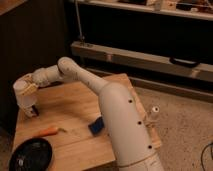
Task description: Place the ceramic cup over the eraser
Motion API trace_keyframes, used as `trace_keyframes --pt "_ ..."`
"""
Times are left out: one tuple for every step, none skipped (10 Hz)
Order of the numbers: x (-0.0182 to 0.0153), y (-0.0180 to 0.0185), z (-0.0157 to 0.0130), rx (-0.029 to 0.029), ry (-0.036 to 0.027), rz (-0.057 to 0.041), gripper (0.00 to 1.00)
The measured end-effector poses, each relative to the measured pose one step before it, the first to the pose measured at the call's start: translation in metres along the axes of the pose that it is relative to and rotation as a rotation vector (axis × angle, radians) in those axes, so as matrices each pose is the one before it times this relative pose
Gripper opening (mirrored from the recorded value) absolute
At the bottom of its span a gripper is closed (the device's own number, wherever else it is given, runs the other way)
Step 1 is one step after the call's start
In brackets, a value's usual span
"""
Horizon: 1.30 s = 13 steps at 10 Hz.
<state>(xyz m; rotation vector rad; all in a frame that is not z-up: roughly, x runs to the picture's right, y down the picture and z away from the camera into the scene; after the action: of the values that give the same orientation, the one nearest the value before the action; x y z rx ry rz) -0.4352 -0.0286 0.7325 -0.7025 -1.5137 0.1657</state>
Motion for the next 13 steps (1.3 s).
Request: trace_keyframes --pt "0.00316 -0.00122 0.00011 -0.00386 0.01641 0.01227 0.14" --pt "0.00255 -0.00039 0.0007 -0.00576 0.02208 0.00865 0.14" --pt "0.00461 -0.00099 0.00077 -0.009 0.02547 0.01113 0.14" --pt "0.00205 -0.00174 0.00035 -0.0028 0.01178 0.00354 0.14" --pt "0.00276 -0.00319 0.00129 -0.00143 0.01035 0.0027 0.14" --pt "0.00153 -0.00108 0.00109 -0.00653 0.00052 -0.00107 0.14" --pt "0.00169 -0.00398 0.00166 -0.00215 -0.01322 -0.00967 0.14" --pt "0.00089 -0.00283 0.00118 -0.00764 -0.01802 -0.0134 0.14" --pt "-0.00127 -0.00443 0.00134 -0.00783 -0.01582 -0.01175 0.18" --pt "-0.00038 -0.00217 0.00339 -0.01474 -0.01218 -0.00632 0.27" --pt "-0.00126 -0.0016 0.0053 -0.01568 -0.0106 -0.00619 0.38" --pt "-0.00108 0.0001 0.00196 -0.01378 -0.00723 -0.0034 0.47" --pt "-0.0005 -0.00202 0.00019 -0.00386 -0.00396 -0.00268 0.59"
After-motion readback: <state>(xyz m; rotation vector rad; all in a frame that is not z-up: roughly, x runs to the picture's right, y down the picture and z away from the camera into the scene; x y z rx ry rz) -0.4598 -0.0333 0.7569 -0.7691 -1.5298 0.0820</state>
